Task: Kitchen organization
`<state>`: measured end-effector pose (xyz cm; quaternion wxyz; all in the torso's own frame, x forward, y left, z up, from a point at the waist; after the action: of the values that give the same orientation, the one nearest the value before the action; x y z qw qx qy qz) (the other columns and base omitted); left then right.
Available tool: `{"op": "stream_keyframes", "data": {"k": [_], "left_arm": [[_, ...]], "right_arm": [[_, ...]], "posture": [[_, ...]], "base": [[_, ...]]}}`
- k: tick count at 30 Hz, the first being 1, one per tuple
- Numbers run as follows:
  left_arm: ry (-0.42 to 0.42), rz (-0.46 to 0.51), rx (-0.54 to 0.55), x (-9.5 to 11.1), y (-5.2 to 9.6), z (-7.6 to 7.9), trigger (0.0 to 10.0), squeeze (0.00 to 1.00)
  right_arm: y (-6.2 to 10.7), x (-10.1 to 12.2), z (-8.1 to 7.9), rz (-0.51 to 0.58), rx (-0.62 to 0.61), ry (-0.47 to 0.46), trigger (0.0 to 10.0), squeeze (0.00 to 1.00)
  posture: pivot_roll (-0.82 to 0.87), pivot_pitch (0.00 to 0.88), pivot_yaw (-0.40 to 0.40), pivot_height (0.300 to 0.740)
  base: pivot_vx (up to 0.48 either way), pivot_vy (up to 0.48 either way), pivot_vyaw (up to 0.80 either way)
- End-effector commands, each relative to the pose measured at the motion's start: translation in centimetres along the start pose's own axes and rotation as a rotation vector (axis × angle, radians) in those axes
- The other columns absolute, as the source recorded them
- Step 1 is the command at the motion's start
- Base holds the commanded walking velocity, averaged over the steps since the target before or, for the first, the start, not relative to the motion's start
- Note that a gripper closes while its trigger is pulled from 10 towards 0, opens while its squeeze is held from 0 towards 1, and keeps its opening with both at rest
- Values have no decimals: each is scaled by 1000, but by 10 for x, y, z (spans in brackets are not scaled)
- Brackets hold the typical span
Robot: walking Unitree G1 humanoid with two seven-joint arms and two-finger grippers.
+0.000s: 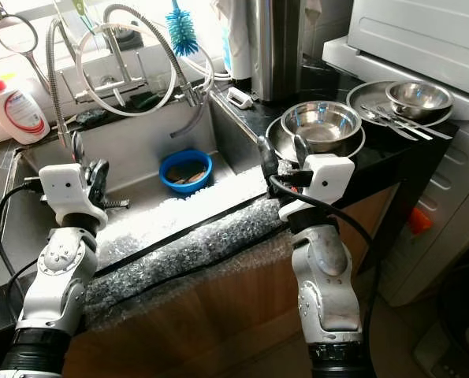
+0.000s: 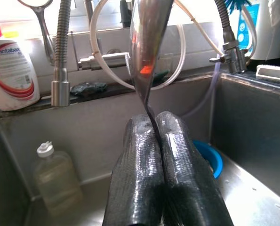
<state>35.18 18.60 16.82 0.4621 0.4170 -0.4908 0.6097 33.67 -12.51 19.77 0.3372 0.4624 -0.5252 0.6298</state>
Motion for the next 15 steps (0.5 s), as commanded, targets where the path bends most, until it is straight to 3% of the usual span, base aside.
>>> {"op": "stream_keyframes", "data": {"k": [1,8,9,10,11,15], "left_arm": [[-25,-7,22,-2,1,-9,10000,0],[-5,-59,24,-14,0,-7,10000,0],[-3,-60,24,-15,0,-7,10000,482],[-2,-60,24,-15,1,-7,10000,482],[-1,-60,24,-15,1,-7,10000,1000],[2,-62,24,-16,1,-7,10000,1000]], "right_arm": [[-3,-1,-6,0,17,5,10000,0],[-4,-6,-8,-23,21,18,10000,0],[-4,-6,-7,-25,20,19,10000,0],[-4,-6,-7,-28,19,21,10000,0],[-5,-7,-7,-29,18,21,10000,0],[-5,-10,-6,-42,15,24,10000,0]], "posture": [[-202,0,154,740],[-205,0,151,740],[-207,0,150,740],[-207,0,150,740],[-206,0,149,740],[-203,0,145,740]], "base": [[0,0,0],[0,0,0],[0,0,0],[0,0,0],[0,0,0],[0,0,0]]}}
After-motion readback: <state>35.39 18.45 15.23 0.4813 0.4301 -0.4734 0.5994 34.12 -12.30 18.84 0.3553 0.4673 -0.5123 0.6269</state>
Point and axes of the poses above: a point about 5 cm out from each wrist's last joint towards the gripper, its own y axis pointing back from the gripper into the wrist, its own x axis along the axis of the wrist's last joint, z = x × y, the point moved 4 cm from there along -y, pointing out of the wrist towards the gripper, and after that the axes turned 8 degrees about y, right-handed, at the moved point
